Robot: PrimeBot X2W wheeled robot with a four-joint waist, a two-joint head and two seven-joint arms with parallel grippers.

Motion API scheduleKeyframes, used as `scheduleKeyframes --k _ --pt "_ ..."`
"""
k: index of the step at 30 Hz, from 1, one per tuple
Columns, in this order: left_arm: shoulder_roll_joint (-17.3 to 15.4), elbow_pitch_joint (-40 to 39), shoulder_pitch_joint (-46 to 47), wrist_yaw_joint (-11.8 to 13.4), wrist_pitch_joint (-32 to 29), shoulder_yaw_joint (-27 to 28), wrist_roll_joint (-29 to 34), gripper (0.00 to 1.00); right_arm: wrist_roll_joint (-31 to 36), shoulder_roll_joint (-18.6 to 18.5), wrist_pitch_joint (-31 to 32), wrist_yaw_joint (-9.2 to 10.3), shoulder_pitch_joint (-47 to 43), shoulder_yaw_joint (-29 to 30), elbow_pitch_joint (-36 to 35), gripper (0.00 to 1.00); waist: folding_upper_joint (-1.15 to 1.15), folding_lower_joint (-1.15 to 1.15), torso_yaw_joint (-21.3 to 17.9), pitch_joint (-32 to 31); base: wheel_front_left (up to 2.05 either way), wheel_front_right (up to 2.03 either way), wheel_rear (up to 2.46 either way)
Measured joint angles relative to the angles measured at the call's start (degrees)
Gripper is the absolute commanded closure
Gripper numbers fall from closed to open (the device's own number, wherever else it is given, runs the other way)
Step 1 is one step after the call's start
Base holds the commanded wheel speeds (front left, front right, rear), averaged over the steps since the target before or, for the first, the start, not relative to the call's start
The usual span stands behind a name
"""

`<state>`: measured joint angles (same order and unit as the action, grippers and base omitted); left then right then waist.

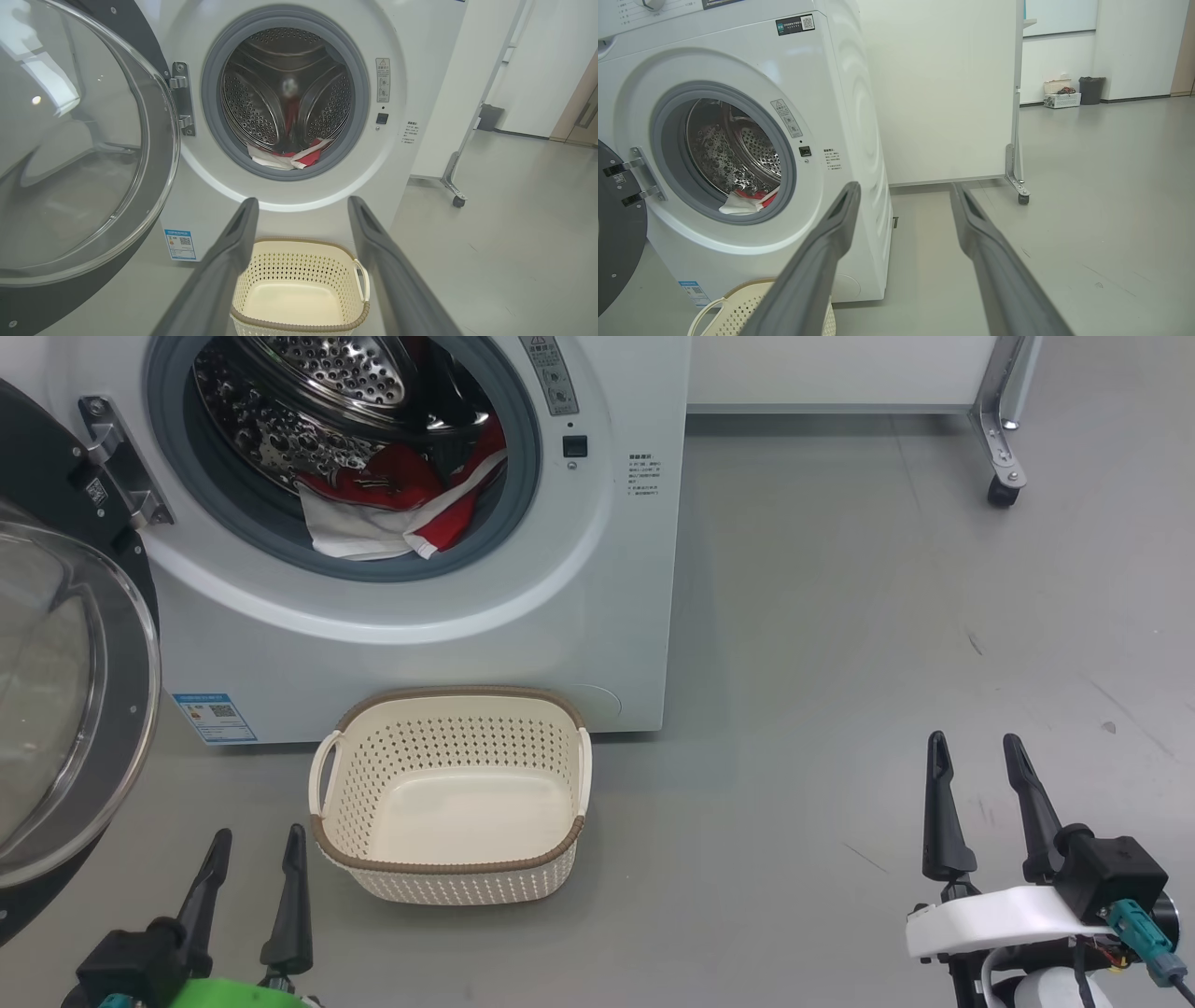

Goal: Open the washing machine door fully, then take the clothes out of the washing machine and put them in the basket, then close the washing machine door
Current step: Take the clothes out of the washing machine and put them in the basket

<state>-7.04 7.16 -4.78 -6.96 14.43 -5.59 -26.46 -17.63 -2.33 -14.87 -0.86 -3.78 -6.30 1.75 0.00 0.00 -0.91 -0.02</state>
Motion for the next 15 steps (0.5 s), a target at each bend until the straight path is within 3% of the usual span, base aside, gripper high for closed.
scheduleKeyframes --k 15 --pt "-1.0 -2.1 0.0 0.0 0.0 -1.6 -2.7 0.0 -0.5 0.0 0.0 0.44 -0.2 -0.8 0.0 0.0 0.0 0.0 0.6 0.3 0.22 -0.22 0.0"
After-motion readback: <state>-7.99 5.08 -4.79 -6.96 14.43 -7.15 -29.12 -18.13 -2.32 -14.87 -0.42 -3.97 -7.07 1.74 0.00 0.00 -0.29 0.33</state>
